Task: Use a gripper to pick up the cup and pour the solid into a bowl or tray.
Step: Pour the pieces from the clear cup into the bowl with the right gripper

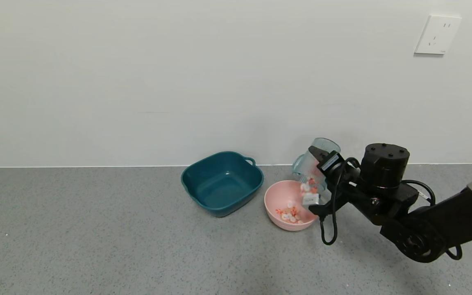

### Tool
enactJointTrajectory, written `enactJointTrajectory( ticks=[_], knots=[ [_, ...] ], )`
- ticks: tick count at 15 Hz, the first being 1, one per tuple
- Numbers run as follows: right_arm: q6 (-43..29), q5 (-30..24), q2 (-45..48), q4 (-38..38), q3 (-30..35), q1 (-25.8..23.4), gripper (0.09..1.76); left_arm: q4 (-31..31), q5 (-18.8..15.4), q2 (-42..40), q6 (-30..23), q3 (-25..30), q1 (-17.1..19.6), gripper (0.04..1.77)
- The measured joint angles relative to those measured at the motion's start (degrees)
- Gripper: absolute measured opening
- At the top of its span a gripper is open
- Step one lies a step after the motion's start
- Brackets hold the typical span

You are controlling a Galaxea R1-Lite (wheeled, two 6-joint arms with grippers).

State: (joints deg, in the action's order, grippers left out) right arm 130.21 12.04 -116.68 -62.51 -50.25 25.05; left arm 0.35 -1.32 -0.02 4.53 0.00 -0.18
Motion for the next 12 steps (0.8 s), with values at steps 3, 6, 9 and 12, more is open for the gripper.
enactJointTrajectory(
  ticks=[3,6,9,12],
  knots=[
    [4.17,-0.5,0.09,-0.24,-0.24,0.11,1.31,-0.02,0.0,0.0,0.0,0.0,0.02,1.72],
    [8.35,-1.96,0.06,-2.47,-0.35,0.16,1.31,0.0,0.0,0.0,0.0,0.0,0.02,1.72],
    [9.68,-2.07,0.06,-2.61,-0.3,0.52,1.31,0.0,0.0,0.0,0.0,0.0,0.02,1.72],
    [11.03,-2.18,0.04,-2.67,-0.4,0.9,1.31,-0.02,0.0,0.0,0.01,0.0,0.05,1.72]
  ],
)
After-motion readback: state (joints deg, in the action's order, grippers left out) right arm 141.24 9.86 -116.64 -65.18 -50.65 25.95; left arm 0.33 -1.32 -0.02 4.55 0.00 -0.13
